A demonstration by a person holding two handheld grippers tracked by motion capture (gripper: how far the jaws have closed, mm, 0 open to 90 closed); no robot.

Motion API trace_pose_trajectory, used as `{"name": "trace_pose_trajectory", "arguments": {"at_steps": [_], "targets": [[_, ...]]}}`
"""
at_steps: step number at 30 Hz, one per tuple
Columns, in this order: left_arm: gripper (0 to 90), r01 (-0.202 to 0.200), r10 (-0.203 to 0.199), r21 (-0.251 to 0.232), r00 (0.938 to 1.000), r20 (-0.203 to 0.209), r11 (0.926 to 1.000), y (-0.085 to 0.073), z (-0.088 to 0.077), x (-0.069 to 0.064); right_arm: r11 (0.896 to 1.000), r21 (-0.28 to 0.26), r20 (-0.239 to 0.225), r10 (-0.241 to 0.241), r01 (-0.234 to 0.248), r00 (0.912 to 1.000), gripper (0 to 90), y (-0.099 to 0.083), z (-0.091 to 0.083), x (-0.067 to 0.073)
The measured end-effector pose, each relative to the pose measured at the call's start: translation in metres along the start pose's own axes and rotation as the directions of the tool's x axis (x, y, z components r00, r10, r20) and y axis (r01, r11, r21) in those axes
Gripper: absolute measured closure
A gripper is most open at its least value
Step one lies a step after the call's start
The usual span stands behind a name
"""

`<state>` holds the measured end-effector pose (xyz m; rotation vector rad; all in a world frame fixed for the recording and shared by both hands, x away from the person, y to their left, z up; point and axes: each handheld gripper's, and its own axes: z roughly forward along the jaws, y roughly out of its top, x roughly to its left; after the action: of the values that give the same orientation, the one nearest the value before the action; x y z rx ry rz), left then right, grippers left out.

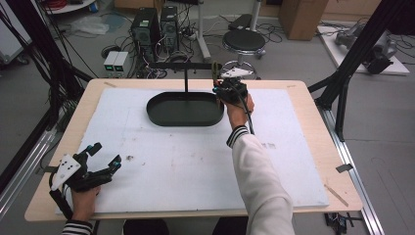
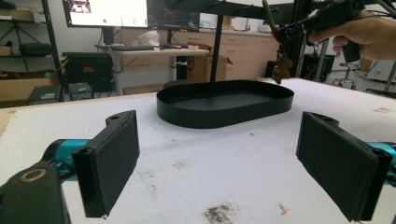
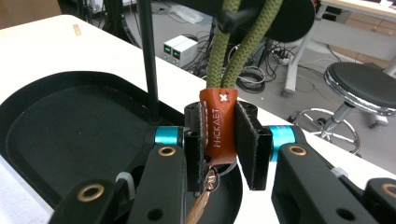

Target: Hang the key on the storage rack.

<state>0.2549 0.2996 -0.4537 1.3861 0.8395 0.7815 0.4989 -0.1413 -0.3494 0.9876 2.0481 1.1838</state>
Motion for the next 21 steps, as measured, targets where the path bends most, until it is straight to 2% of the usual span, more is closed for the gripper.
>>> {"name": "trace_pose_trajectory", "arguments": {"at_steps": [11, 17, 19, 20, 21], "targets": [[13.8, 0.000, 0.000, -0.002, 1.0000, 0.001, 1.0000, 0.000, 0.000, 0.000, 0.998, 0.022, -0.017, 0.064, -0.063, 0.9978, 73.8, -0.008, 0.008, -0.008], [13.8, -0.003, 0.003, -0.006, 1.0000, -0.001, 1.0000, 0.000, 0.000, 0.000, 0.997, 0.020, -0.032, 0.077, -0.076, 0.9965, 72.3, -0.009, 0.009, -0.011], [13.8, -0.003, 0.003, -0.005, 1.0000, 0.000, 1.0000, 0.000, 0.000, 0.000, 0.997, 0.019, -0.039, 0.081, -0.080, 0.9960, 66.9, -0.009, 0.009, -0.011], [13.8, -0.003, 0.003, -0.009, 1.0000, -0.002, 1.0000, 0.000, 0.000, 0.000, 0.997, 0.017, -0.036, 0.078, -0.077, 0.9963, 60.6, -0.009, 0.009, -0.011], [13.8, -0.002, 0.002, -0.007, 1.0000, -0.001, 1.0000, 0.000, 0.000, 0.000, 0.997, 0.001, -0.038, 0.073, -0.073, 0.9967, 48.1, -0.008, 0.008, -0.010]]}}
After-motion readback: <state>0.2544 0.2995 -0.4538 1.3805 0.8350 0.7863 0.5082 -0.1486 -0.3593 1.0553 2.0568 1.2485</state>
